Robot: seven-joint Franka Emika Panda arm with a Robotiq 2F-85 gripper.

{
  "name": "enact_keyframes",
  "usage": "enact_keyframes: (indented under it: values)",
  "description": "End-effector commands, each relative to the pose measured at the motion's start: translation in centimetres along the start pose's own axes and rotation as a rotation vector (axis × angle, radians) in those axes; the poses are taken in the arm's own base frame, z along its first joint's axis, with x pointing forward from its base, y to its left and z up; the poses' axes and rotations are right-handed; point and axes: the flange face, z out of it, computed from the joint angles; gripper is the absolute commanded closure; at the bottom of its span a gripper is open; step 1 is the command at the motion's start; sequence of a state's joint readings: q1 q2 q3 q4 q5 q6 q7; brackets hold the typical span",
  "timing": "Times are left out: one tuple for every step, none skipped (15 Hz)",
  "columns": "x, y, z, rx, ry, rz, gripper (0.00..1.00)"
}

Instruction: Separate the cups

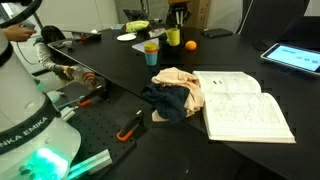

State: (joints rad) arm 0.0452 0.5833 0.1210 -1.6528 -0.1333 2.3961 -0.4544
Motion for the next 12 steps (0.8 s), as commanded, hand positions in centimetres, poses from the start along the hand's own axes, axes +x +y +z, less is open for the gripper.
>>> enact_keyframes:
  values:
    - [-0.7,1.5,0.6,-0.006,0.003,0.017,0.99]
    - [-1.0,1.7,0.8,-0.002,0.000,0.025,0.99]
    - [-1.2,1.8,1.1,0.002,-0.002,0.031,0.99]
    - [-1.4,1.9,1.3,0.009,-0.001,0.036,0.99]
    - [-1.6,1.9,1.5,0.012,-0.002,0.039,0.99]
    - [-1.8,1.8,1.7,0.018,-0.004,0.043,0.99]
    - [-2.0,1.7,1.9,0.026,-0.005,0.050,0.99]
    - [-2.1,1.6,2.1,0.034,-0.005,0.057,0.99]
    - [-2.2,1.4,2.4,0.043,-0.006,0.063,0.99]
    - [-2.3,1.1,2.8,0.057,-0.007,0.071,0.99]
    - [-2.4,0.8,3.2,0.071,-0.008,0.077,0.99]
    - [-2.6,0.5,3.6,0.083,-0.010,0.082,0.99]
